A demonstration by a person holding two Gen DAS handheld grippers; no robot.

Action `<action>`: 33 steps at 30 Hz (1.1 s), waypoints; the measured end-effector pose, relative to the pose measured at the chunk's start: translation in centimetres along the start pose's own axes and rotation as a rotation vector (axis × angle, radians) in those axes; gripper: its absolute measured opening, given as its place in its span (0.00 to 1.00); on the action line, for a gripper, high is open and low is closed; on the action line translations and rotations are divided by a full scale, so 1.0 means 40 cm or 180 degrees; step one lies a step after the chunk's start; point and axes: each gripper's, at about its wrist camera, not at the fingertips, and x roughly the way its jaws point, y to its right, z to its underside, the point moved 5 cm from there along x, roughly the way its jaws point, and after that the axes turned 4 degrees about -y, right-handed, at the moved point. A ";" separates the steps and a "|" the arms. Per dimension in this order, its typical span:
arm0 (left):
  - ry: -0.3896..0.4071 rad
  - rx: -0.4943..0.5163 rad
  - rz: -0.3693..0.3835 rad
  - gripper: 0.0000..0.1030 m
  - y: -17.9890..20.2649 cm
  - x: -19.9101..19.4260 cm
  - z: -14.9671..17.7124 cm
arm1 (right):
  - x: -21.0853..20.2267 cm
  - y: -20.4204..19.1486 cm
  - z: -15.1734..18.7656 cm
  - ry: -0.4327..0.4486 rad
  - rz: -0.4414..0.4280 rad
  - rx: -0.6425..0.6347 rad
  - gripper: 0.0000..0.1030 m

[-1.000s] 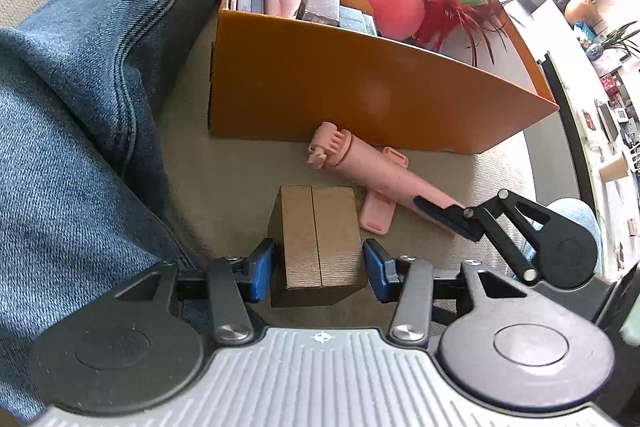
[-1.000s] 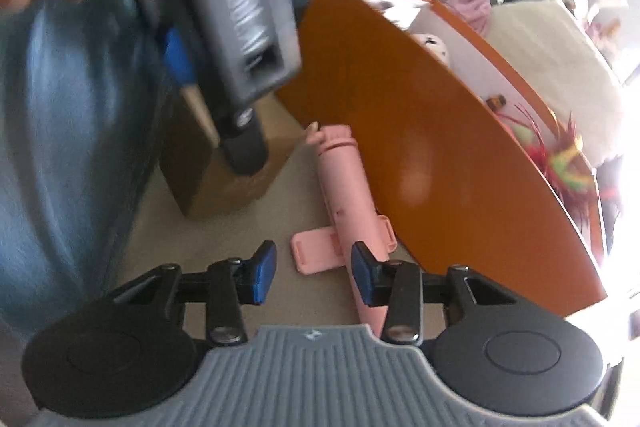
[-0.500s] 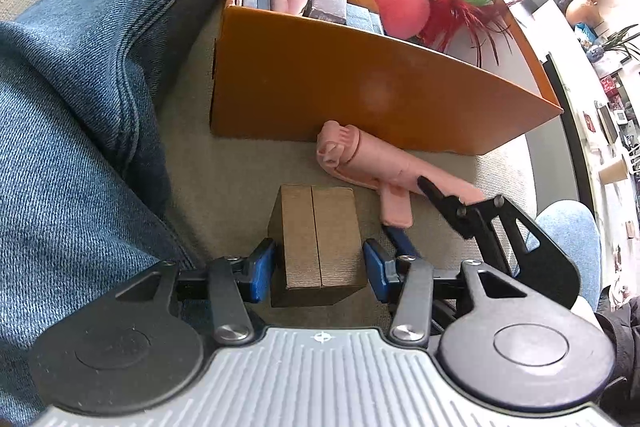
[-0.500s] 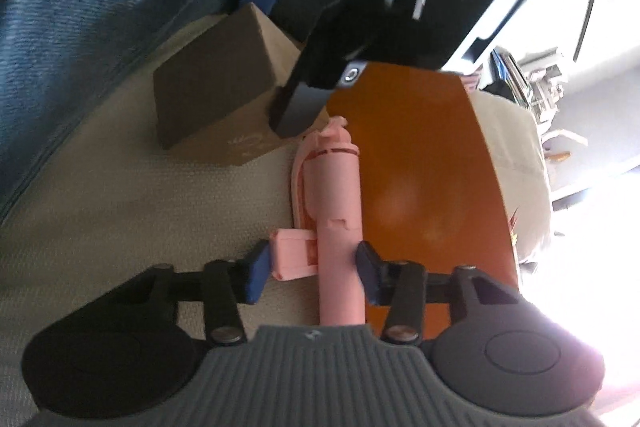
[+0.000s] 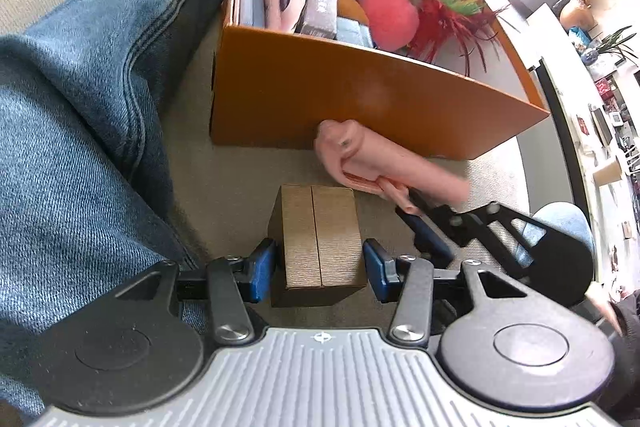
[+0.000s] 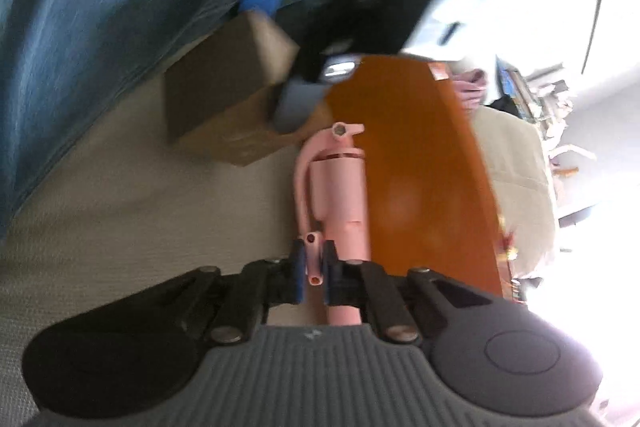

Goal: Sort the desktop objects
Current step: 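Carry the cardboard cube with left and the selfie stick with right over the box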

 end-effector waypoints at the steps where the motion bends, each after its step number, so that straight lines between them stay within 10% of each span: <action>1: 0.0016 0.0024 0.0013 0.53 0.005 -0.006 -0.001 | -0.010 0.024 -0.001 -0.0015 -0.0136 0.0189 0.07; 12: 0.0212 0.0405 0.0186 0.53 0.077 -0.099 -0.032 | -0.061 0.259 0.068 -0.0395 -0.1607 0.2200 0.06; 25: 0.0492 0.0886 0.0414 0.53 0.205 -0.176 -0.140 | -0.136 0.485 0.120 -0.0485 -0.1996 0.3633 0.06; 33: 0.0618 0.0853 0.0496 0.53 0.218 -0.194 -0.223 | -0.107 0.640 0.114 -0.0439 -0.1582 0.4028 0.06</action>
